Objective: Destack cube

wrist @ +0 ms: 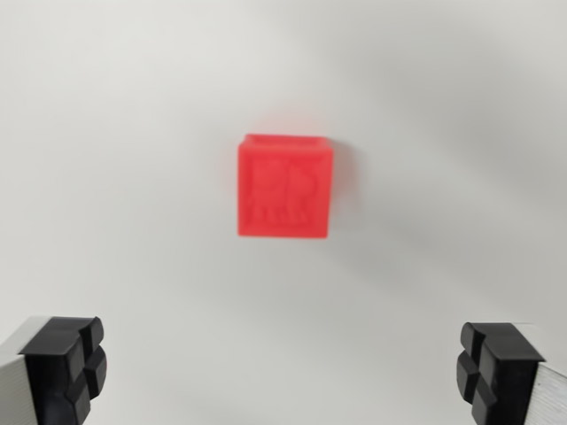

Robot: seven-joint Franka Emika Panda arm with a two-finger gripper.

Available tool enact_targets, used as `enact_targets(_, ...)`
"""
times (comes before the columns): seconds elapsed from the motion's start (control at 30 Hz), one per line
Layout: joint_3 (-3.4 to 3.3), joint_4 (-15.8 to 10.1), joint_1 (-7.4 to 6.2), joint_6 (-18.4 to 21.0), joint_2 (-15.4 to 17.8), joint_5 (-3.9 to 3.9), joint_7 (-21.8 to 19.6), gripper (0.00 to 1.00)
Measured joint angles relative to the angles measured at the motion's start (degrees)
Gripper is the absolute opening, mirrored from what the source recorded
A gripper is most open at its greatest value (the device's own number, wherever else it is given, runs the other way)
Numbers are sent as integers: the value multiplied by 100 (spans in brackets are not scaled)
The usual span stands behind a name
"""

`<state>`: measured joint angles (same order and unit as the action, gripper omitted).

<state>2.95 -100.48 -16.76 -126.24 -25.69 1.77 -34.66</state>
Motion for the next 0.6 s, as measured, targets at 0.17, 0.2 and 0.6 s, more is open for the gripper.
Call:
enact_targets(0.17,2,88,0,223,138,-6,7,100)
enact_targets(0.2,2,114,0,280,171,-8,9,100)
enact_targets(0.6,5,371,0,764,401,-22,23,100)
